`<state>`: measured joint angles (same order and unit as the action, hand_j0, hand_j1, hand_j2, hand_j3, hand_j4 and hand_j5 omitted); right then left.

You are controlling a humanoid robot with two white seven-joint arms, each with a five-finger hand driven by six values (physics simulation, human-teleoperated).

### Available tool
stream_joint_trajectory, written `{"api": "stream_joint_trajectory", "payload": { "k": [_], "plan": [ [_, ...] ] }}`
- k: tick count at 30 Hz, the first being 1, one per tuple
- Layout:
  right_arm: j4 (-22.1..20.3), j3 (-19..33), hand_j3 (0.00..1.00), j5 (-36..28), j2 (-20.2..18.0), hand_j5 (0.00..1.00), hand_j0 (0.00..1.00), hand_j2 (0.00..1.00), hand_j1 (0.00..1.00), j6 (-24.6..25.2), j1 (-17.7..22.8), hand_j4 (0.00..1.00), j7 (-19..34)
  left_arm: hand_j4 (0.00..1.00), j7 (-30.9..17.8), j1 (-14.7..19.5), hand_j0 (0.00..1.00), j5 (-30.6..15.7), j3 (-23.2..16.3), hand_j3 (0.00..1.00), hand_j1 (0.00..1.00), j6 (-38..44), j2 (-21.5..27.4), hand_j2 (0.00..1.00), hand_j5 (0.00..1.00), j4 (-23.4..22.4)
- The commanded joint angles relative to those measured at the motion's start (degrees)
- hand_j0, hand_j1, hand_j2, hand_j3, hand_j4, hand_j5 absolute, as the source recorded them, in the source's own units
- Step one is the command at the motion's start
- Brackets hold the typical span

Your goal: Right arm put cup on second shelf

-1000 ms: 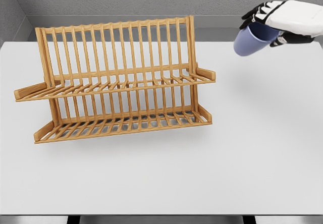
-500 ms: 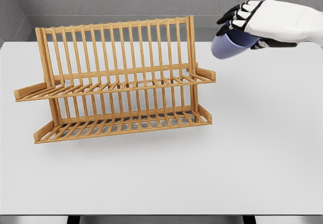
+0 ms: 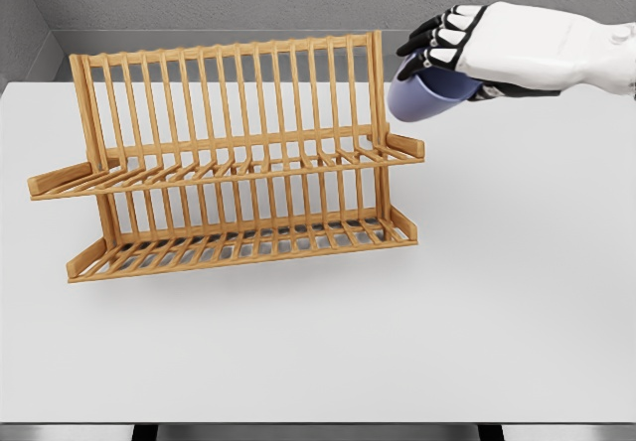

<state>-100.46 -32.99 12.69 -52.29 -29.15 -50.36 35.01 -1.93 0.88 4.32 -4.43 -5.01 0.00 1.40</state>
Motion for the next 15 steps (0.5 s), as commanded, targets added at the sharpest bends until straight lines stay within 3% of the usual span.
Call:
{"api": "stream_joint_trajectory", "payload": {
  "k": [1,15],
  "plan": [
    [0.00,-0.06,0.66,-0.38,0.70,0.66,0.66,0.66,0.66,0.15,0.00,0.66,-0.01,1.00,-0.01,0.00,1.00,-0.01,0.04,1.00,1.00,0.00,0.00,1.00,1.00,0.00],
    [0.26,-7.09,0.66,-0.21,5.44,0.66,0.66,0.66,0.66,3.05,-1.85,0.66,-0.01,1.00,-0.01,0.00,1.00,-0.01,0.04,1.00,1.00,0.00,0.00,1.00,1.00,0.00]
  ]
}}
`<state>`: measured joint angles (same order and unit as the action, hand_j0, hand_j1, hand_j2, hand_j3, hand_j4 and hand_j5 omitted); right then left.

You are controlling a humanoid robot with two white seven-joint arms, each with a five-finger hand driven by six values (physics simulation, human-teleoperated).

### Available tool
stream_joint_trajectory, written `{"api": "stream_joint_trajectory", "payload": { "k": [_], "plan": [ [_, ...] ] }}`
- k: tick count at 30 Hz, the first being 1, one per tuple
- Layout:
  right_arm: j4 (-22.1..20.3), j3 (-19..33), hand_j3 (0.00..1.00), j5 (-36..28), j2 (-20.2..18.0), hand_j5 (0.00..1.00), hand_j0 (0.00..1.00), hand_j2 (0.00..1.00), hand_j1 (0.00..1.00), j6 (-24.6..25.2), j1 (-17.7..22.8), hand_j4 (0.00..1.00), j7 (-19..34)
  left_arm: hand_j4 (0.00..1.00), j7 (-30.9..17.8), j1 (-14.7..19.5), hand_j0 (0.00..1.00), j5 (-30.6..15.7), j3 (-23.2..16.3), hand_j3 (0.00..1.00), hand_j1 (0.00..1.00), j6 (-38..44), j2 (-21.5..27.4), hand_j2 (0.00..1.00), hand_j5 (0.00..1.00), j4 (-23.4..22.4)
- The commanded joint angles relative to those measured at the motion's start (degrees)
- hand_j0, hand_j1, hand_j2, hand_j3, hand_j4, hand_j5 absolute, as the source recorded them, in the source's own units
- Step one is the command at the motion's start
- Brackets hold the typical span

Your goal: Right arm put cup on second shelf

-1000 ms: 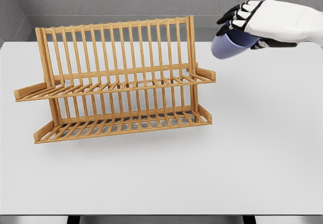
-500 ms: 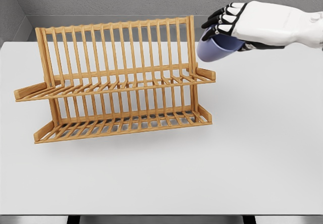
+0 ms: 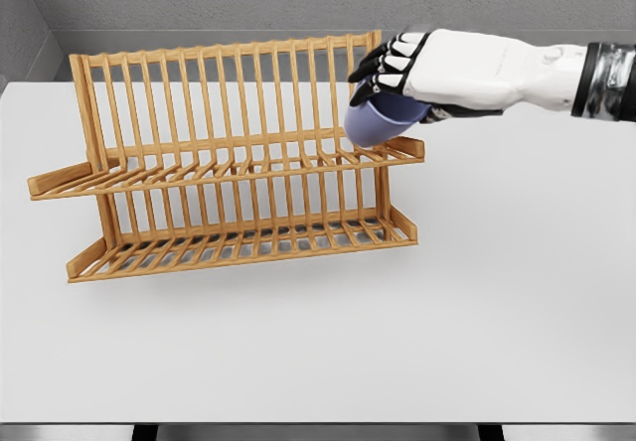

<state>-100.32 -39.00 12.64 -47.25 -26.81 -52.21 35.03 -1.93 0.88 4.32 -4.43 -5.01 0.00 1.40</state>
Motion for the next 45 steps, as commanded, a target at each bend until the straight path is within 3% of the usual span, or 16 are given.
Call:
{"api": "stream_joint_trajectory", "payload": {
  "k": [1,7,9,10,11,27,29,32,33,34,35,38,41,44,45],
  "plan": [
    [0.30,-1.43,0.66,-0.08,0.32,0.66,0.66,0.66,0.66,0.79,0.00,0.66,-0.03,1.00,-0.01,0.00,1.00,-0.01,-0.05,1.00,1.00,0.00,0.00,1.00,1.00,0.00],
    [0.66,-3.09,0.66,0.10,0.49,0.66,0.66,0.66,0.66,0.88,0.00,0.66,-0.03,1.00,-0.01,0.00,1.00,-0.01,-0.05,1.00,1.00,0.00,0.00,1.00,1.00,0.00],
    [0.57,-3.80,0.70,0.19,0.49,0.70,0.70,0.70,0.70,2.46,0.00,0.70,-0.03,1.00,-0.01,0.00,1.00,-0.01,-0.05,1.00,1.00,0.00,0.00,1.00,1.00,0.00],
    [0.57,-3.97,0.92,0.19,0.49,0.92,0.92,0.92,0.92,2.46,0.00,0.92,-0.03,1.00,-0.01,0.00,1.00,-0.01,-0.05,1.00,1.00,0.00,0.00,1.00,1.00,0.00],
    [0.48,-3.97,1.00,0.19,0.40,1.00,1.00,1.00,1.00,2.37,0.09,1.00,-0.03,1.00,-0.01,0.00,1.00,-0.01,-0.05,1.00,1.00,0.00,0.00,1.00,1.00,0.00],
    [-0.13,-3.36,1.00,0.10,0.14,1.00,1.00,1.00,1.00,1.41,-0.79,1.00,-0.03,1.00,-0.01,0.00,1.00,-0.01,0.03,1.00,1.00,0.00,0.00,1.00,1.00,0.00],
    [-0.13,-3.27,1.00,0.10,0.14,1.00,1.00,1.00,1.00,1.41,-2.28,1.00,-0.03,1.00,-0.01,0.00,1.00,-0.01,0.03,1.00,1.00,0.00,0.00,1.00,1.00,0.00],
    [-0.13,6.22,1.00,-0.08,-1.00,1.00,1.00,1.00,1.00,1.23,-2.46,1.00,-0.03,1.00,-0.01,0.00,1.00,-0.01,0.03,1.00,1.00,0.00,0.00,1.00,1.00,0.00],
    [-0.13,9.20,1.00,-0.16,-3.19,1.00,1.00,1.00,1.00,0.44,-2.02,1.00,-0.03,1.00,-0.01,0.00,1.00,-0.01,0.03,1.00,1.00,0.00,0.00,1.00,1.00,0.00],
    [-0.13,11.84,1.00,-0.25,-5.22,1.00,1.00,1.00,1.00,-0.88,-1.06,1.00,-0.03,1.00,-0.01,0.00,1.00,-0.01,-0.05,1.00,1.00,0.00,0.00,1.00,1.00,0.00],
    [-0.13,15.88,1.00,-0.25,-7.50,1.00,1.00,1.00,1.00,-1.58,2.45,1.00,-0.03,1.00,-0.01,0.00,1.00,-0.01,0.03,1.00,1.00,0.00,0.00,1.00,1.00,0.00],
    [-0.05,40.21,1.00,-0.25,-8.73,1.00,1.00,1.00,1.00,-1.76,24.06,1.00,-0.03,1.00,-0.01,0.00,1.00,-0.01,0.03,1.00,1.00,0.00,0.00,1.00,1.00,0.00],
    [0.13,45.33,1.00,-0.25,-10.32,1.00,1.00,1.00,1.00,-1.85,32.87,1.00,-0.03,1.00,-0.01,0.00,1.00,-0.01,0.03,1.00,1.00,0.00,0.00,1.00,1.00,0.00],
    [-0.13,44.02,1.00,-0.34,-7.51,1.00,1.00,1.00,1.00,-1.85,37.09,1.00,-0.03,1.00,-0.01,0.00,1.00,-0.01,0.03,1.00,1.00,0.00,0.00,1.00,1.00,0.00],
    [-0.13,40.68,1.00,-0.25,-5.75,1.00,1.00,1.00,1.00,-1.76,36.91,1.00,-0.03,1.00,-0.01,0.00,1.00,-0.01,0.03,1.00,1.00,0.00,0.00,1.00,1.00,0.00]
  ]
}}
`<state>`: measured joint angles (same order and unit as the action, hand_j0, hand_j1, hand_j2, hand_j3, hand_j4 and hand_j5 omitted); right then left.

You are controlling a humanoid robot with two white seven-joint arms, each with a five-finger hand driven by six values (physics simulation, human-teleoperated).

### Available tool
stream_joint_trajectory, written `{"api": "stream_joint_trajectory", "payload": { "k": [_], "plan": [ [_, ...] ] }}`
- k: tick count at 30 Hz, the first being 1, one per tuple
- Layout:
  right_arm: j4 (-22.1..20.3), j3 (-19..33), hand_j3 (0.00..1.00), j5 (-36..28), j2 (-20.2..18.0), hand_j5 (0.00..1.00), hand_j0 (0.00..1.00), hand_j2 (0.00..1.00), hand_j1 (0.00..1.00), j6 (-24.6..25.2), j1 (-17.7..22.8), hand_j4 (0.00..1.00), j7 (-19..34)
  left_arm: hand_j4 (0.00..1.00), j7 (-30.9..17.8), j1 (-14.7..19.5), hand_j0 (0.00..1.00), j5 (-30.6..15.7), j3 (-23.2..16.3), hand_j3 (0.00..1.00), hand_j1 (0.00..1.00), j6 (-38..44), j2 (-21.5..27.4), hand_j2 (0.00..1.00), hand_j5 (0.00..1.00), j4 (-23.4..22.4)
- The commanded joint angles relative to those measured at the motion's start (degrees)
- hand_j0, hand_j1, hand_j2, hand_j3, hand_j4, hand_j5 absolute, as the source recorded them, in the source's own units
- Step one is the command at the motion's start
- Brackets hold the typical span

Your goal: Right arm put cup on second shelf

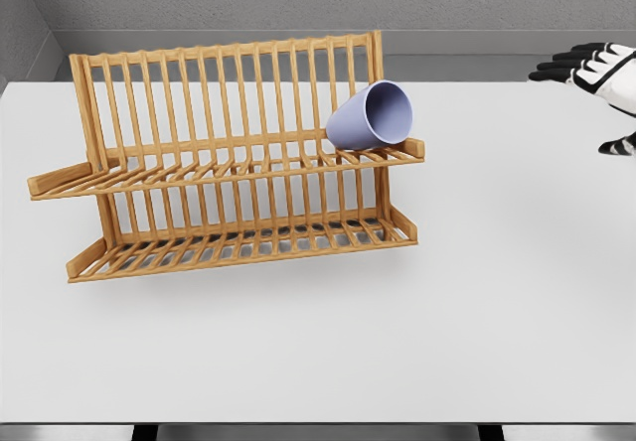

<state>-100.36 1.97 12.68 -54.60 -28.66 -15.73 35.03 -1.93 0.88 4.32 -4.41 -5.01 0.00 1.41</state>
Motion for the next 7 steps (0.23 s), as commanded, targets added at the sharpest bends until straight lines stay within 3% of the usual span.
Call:
{"api": "stream_joint_trajectory", "payload": {
  "k": [1,5,7],
  "plan": [
    [-0.10,-3.11,1.00,-0.11,4.32,1.00,1.00,1.00,1.00,0.18,-0.09,1.00,-0.03,1.00,-0.01,0.00,1.00,-0.01,0.02,1.00,1.00,0.00,0.00,1.00,1.00,0.00],
    [-0.01,-4.96,1.00,0.15,8.55,1.00,1.00,1.00,1.00,0.71,-0.09,1.00,-0.03,1.00,-0.01,0.00,1.00,-0.27,-0.07,1.00,1.00,0.00,0.00,1.00,1.00,0.00],
    [0.16,-5.14,1.00,0.33,8.55,1.00,1.00,1.00,1.00,0.88,-0.35,1.00,-0.03,1.00,-0.01,0.00,1.00,-0.54,-0.07,1.00,1.00,-0.09,0.00,1.00,1.00,0.09]
  ]
}}
